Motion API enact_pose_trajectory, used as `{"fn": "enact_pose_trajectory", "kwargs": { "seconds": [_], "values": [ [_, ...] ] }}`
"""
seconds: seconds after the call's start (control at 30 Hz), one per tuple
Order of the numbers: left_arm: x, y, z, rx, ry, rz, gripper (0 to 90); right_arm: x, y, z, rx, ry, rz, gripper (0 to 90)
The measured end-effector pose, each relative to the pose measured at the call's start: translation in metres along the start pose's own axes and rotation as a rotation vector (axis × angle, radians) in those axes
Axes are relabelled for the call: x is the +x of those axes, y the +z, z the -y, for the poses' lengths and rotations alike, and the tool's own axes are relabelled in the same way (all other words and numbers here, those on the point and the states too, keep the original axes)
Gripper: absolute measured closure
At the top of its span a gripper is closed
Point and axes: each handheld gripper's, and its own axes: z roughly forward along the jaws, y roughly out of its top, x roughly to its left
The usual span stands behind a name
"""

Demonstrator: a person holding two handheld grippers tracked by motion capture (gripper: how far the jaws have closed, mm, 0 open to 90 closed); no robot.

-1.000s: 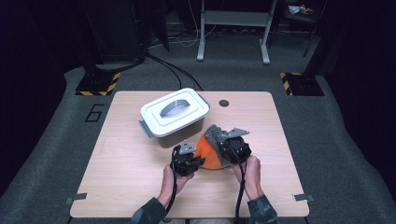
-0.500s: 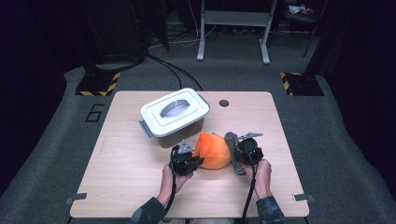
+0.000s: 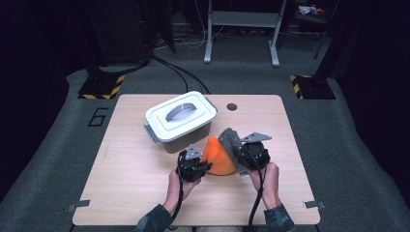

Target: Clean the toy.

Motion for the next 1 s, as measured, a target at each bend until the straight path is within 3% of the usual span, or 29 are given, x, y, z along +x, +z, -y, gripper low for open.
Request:
{"fn": "enact_pose_trajectory", "kwargs": {
  "seconds": [0.13,0.23,0.4,0.67,1.0],
  "values": [
    [0.0,0.0,0.0,0.002,0.001,-0.002,83.1,0.018,0.011,-0.005,0.026,-0.053,-0.018,74.8],
    [0.002,0.0,0.001,0.002,-0.006,0.005,83.1,0.021,0.021,-0.003,0.039,-0.065,-0.008,74.8],
    [0.002,0.001,0.001,-0.001,-0.008,0.007,83.1,0.01,0.02,0.002,0.048,-0.025,-0.008,74.7],
    [0.002,0.001,0.002,0.002,-0.011,0.008,83.1,-0.015,0.026,0.018,0.089,0.046,0.035,74.7],
    [0.003,0.001,0.002,0.003,-0.012,0.007,83.1,-0.038,0.049,0.04,0.165,0.1,0.064,74.7]
  ]
}}
